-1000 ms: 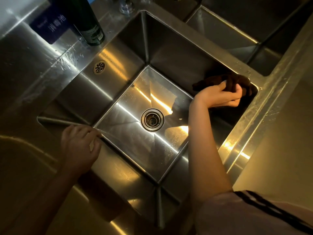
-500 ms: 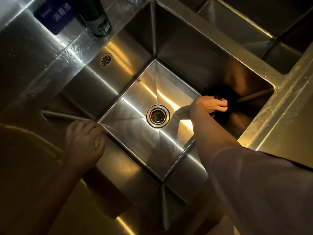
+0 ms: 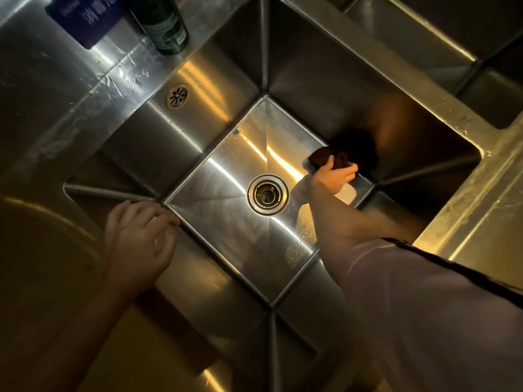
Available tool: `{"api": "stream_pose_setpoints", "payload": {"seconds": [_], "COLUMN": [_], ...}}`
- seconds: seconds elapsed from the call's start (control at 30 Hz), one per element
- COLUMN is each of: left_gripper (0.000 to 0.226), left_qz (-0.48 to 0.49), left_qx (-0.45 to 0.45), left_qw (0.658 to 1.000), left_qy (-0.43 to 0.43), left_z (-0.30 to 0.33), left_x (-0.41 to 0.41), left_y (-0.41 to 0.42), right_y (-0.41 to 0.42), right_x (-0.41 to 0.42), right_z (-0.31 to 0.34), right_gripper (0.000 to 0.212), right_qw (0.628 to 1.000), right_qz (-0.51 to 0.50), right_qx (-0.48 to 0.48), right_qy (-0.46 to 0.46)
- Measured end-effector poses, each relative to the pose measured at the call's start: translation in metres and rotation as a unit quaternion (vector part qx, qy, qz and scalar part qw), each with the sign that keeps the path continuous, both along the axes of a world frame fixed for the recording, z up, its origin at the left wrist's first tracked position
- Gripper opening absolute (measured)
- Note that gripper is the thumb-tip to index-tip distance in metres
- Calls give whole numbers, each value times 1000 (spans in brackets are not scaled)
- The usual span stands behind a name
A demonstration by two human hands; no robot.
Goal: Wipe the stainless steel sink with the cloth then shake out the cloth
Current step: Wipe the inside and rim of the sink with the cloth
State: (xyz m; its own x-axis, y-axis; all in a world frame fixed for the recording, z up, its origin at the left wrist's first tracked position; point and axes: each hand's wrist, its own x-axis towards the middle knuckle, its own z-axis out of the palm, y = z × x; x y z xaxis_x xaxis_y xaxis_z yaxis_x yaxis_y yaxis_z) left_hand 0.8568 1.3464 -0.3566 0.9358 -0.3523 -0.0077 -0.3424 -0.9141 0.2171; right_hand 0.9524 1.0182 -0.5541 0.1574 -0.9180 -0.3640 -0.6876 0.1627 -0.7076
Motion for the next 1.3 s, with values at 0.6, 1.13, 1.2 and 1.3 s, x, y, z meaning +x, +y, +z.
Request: {"api": "stream_pose_setpoints", "payload": {"seconds": [0.6,1.13,1.2,1.3], "left_gripper": [35,39,37,34], "left_qz": [12,27,34,23], "left_qx": [10,24,17,9], "left_qw": [1000,999,998,998], "left_qy": [-3,32,42,52], "left_z": [1,3,4,5], "left_x": [-1,-2,-3,0], "left_y": [0,1,1,2], "right_y": [35,37,49,65], "right_x": [35,61,81,107], "right_z": [15,-29,-28,-26], "right_gripper": [54,63,61,61], "right_qw": [893,713,694,673], "right_qz": [401,666,689,715], "right_qx": [-205,-134,-132,-122], "right_qy": [0,176,162,145]}}
